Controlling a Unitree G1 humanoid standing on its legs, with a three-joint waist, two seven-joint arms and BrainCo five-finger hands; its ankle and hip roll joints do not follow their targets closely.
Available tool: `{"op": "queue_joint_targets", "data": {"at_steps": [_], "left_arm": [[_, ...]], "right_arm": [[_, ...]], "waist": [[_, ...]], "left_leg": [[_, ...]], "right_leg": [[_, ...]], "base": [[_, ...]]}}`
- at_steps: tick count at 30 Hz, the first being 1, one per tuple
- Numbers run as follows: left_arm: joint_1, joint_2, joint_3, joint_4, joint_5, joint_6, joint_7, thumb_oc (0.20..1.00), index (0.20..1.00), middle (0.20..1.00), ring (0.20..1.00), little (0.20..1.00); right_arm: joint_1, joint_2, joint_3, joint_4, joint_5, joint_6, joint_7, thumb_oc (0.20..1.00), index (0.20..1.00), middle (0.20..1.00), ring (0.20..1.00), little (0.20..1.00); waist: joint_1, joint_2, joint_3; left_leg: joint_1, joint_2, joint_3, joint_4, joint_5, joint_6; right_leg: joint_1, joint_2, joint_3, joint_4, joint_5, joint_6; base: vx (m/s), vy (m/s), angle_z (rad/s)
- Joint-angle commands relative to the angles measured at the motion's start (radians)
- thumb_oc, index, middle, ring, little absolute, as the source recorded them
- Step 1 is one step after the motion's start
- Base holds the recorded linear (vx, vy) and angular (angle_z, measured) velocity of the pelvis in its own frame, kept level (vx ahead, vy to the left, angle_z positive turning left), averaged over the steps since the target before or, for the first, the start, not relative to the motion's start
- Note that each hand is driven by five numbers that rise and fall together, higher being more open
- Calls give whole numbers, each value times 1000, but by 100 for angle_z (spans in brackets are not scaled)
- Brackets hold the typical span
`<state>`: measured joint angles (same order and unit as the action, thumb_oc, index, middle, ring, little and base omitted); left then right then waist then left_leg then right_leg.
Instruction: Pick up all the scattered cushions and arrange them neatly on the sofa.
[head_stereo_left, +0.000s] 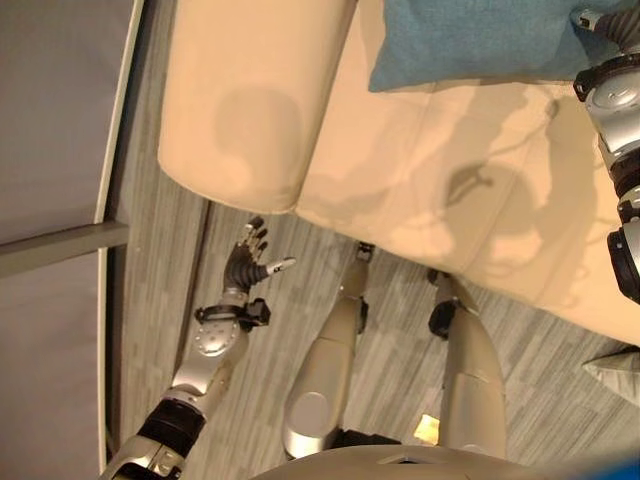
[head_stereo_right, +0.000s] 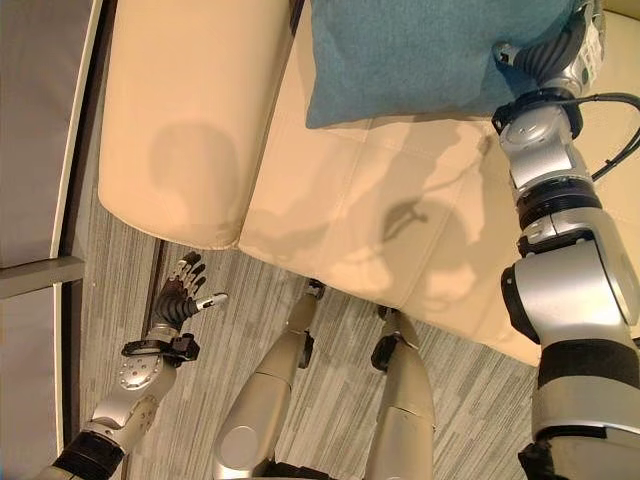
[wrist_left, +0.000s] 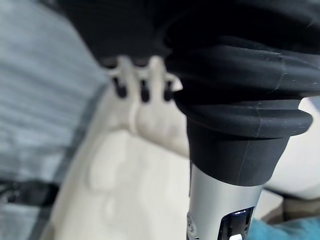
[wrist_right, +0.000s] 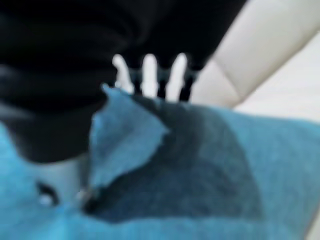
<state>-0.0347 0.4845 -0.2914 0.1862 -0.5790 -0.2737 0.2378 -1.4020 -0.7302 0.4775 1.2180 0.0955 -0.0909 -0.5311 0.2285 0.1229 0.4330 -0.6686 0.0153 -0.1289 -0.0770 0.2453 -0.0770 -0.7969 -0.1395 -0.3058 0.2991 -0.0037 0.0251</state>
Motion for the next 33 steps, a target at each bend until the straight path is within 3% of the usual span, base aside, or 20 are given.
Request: {"op": "queue_joint_targets", "data": {"at_steps": [1, 27, 33], "left_arm": [[31, 43, 14, -65, -20, -44, -8, 1000, 1000, 1000, 1000, 1000], [19, 27, 1, -7, 12, -37, 53, 1000, 1000, 1000, 1000, 1000], [17, 39, 1, -9, 20, -43, 56, 1000, 1000, 1000, 1000, 1000]], "right_arm": [[0, -7, 72, -54, 53, -51, 23, 200, 200, 200, 200, 200], [159, 244, -88, -185, 91, -53, -52, 200, 200, 200, 200, 200], [166, 255, -92, -164, 83, -47, -50, 200, 200, 200, 200, 200]], "waist": [[18, -32, -1], [-16, -23, 43], [-13, -18, 54]], "left_leg": [[45, -27, -7, -10, -37, -42], [108, -27, 24, -10, -56, -23], [112, -31, 22, -10, -56, -21]], "right_leg": [[142, -5, 8, -308, 138, 125], [190, -17, 25, -295, 130, 121], [197, -20, 21, -295, 131, 122]], "base": [[-1, -8, 8], [0, 7, -1], [0, 0, 0]]}}
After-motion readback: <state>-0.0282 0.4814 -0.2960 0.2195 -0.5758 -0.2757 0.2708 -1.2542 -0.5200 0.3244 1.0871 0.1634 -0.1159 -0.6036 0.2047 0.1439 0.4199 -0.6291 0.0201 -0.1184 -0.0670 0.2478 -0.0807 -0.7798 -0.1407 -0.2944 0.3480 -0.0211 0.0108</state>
